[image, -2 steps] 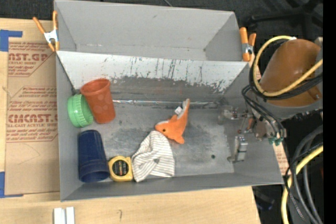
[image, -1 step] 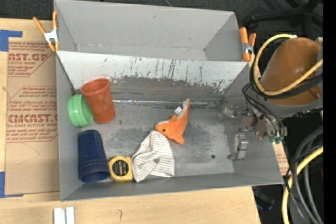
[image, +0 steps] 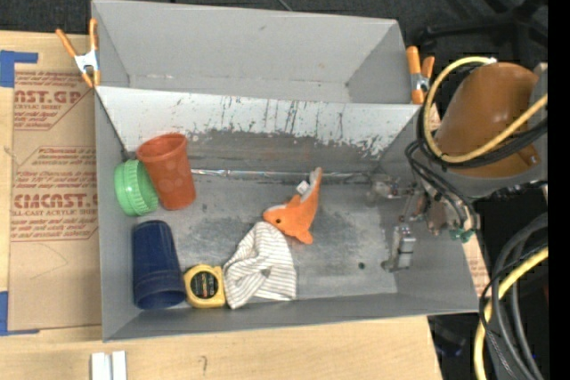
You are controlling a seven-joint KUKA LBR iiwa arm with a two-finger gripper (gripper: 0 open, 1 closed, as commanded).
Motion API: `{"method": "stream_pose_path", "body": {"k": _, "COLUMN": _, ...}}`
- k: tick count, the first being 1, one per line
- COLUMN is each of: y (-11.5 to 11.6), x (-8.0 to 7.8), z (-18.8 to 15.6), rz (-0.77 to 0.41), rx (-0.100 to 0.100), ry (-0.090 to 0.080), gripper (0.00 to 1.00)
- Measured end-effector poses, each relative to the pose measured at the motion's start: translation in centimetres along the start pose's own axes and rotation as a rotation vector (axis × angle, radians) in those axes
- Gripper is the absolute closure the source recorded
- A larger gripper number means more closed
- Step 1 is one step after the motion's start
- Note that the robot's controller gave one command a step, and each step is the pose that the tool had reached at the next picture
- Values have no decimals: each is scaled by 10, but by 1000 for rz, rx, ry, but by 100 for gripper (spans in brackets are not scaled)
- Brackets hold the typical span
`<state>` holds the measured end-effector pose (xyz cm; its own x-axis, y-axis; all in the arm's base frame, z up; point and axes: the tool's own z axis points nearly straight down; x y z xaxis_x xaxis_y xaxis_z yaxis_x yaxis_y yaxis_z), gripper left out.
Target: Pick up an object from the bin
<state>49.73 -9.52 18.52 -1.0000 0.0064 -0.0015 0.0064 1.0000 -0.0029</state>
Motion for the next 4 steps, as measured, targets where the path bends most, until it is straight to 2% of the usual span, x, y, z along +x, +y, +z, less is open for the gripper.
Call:
{"method": "stream_pose_path", "body": {"k": 1, "y": 65, "x": -39, "z": 28, "rz": 5, "rx": -3, "ry": -4, "gripper": 0}}
{"method": "stream_pose_path", "body": {"k": 2, "y": 95, "x": -56, "z": 46, "rz": 5, "rx": -7, "ry": -1, "gripper": 0}}
{"method": "stream_pose_path", "body": {"k": 3, "y": 112, "x": -58, "z": 99, "rz": 26, "rx": -3, "ry": -6, "gripper": 0}}
{"method": "stream_pose_path", "body": {"k": 4, "y": 104, "x": -38, "z": 115, "rz": 111, "rx": -3, "ry": -1, "gripper": 100}}
